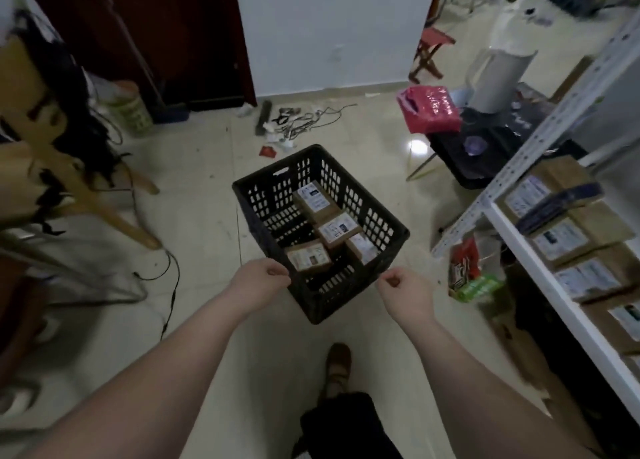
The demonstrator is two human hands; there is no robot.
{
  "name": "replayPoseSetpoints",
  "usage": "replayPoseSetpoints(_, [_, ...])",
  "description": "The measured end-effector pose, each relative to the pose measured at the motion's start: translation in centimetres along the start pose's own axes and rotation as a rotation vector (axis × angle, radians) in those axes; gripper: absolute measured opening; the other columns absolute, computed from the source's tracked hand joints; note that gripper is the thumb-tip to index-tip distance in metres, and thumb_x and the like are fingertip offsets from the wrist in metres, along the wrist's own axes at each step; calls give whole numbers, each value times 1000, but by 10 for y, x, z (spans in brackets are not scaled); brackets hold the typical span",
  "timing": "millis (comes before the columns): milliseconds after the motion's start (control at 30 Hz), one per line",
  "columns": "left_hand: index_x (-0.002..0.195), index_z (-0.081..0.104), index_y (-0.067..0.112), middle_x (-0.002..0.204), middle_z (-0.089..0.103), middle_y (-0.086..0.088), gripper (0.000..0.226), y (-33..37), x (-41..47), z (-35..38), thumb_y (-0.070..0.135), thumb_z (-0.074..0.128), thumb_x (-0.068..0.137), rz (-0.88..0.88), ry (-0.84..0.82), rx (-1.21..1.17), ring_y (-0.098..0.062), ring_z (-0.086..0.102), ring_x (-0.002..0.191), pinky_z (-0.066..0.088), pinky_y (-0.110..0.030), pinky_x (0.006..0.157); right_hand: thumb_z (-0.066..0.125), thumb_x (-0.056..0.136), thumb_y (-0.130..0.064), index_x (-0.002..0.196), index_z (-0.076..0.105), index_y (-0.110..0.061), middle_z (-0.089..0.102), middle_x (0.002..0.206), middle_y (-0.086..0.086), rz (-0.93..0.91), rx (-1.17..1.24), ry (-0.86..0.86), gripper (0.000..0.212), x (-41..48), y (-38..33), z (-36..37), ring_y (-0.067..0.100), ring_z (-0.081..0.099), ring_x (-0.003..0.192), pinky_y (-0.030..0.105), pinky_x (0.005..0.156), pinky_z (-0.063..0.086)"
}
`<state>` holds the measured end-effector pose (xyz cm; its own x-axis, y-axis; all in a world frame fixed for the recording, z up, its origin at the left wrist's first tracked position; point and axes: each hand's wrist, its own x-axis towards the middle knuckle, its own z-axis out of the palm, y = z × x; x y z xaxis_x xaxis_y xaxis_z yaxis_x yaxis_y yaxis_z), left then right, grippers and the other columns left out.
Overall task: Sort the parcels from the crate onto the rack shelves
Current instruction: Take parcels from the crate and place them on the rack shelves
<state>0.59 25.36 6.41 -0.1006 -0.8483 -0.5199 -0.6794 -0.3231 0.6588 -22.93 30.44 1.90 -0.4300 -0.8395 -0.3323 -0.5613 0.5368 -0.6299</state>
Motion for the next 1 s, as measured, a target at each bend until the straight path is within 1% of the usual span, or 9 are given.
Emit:
replayPoseSetpoints(200, [113, 63, 13, 104, 61, -8, 25, -2, 74, -15, 20, 62, 89, -74, -5, -57, -17, 54, 88, 42, -25, 74, 61, 89, -23, 101, 70, -18, 70, 101, 3, 51, -52, -101, 16, 74, -10, 35, 14, 55, 84, 22, 69, 38])
replayPoseSetpoints(367, [127, 54, 13, 113, 54, -7, 37, 10, 153, -28, 24, 59, 91, -158, -35, 33, -19, 52, 94, 40, -26, 77, 58, 92, -21, 120, 62, -14, 65, 110, 5, 63, -138, -244, 29, 145, -24, 60, 15, 51, 87, 22, 70, 38])
replayPoseSetpoints(467, [130, 52, 12, 123, 54, -13, 42, 11, 198, -32, 24, 58, 91, -192, -28, 146, -26, 55, 102, 42, -26, 77, 56, 94, -20, 129, 55, -13, 62, 118, 7, 54, -200, -346, 35, 182, -32, 75, 18, 55, 96, 24, 74, 41])
replayPoseSetpoints(567, [132, 51, 14, 129, 49, -16, 46, 2, 239, -26, 26, 59, 89, -229, -18, 219, -30, 50, 116, 41, -27, 85, 56, 94, -22, 134, 50, -15, 59, 125, 6, 15, -336, -448, 41, 219, -34, 92, 21, 55, 112, 25, 82, 43])
replayPoseSetpoints(667, [132, 51, 21, 130, 49, -14, 55, -16, 275, -15, 42, 55, 82, -239, -55, 347, -31, 46, 120, 40, -33, 95, 56, 93, -22, 139, 44, -16, 56, 128, 6, -13, -417, -510, 49, 247, -36, 110, 21, 52, 116, 28, 86, 44])
replayPoseSetpoints(733, [134, 48, 25, 139, 43, -11, 64, -28, 298, -7, 50, 50, 76, -255, -70, 423, -30, 38, 130, 35, -41, 104, 57, 92, -22, 141, 40, -17, 54, 128, 8, -50, -480, -544, 52, 261, -36, 125, 22, 52, 115, 30, 88, 44])
replayPoseSetpoints(800, [142, 37, 28, 152, 26, -5, 63, -40, 319, 0, 46, 53, 83, -248, -68, 510, -29, 19, 141, 23, -50, 112, 58, 92, -23, 142, 38, -18, 53, 128, 8, -72, -530, -574, 54, 272, -31, 142, 24, 53, 114, 32, 90, 45])
replayPoseSetpoints(900, [147, 27, 28, 158, 11, -1, 65, -53, 348, 8, 44, 53, 88, -166, -73, 666, -29, -2, 146, 8, -59, 113, 58, 91, -23, 143, 35, -18, 48, 133, 8, -108, -637, -610, 57, 285, -20, 169, 25, 48, 120, 34, 97, 43])
replayPoseSetpoints(1000, [147, 25, 29, 158, 8, 0, 66, -70, 370, 11, 50, 49, 89, -45, -92, 840, -30, -9, 146, 1, -61, 112, 57, 90, -22, 144, 33, -20, 43, 136, 7, -124, -686, -636, 59, 295, -13, 196, 26, 41, 126, 34, 95, 41])
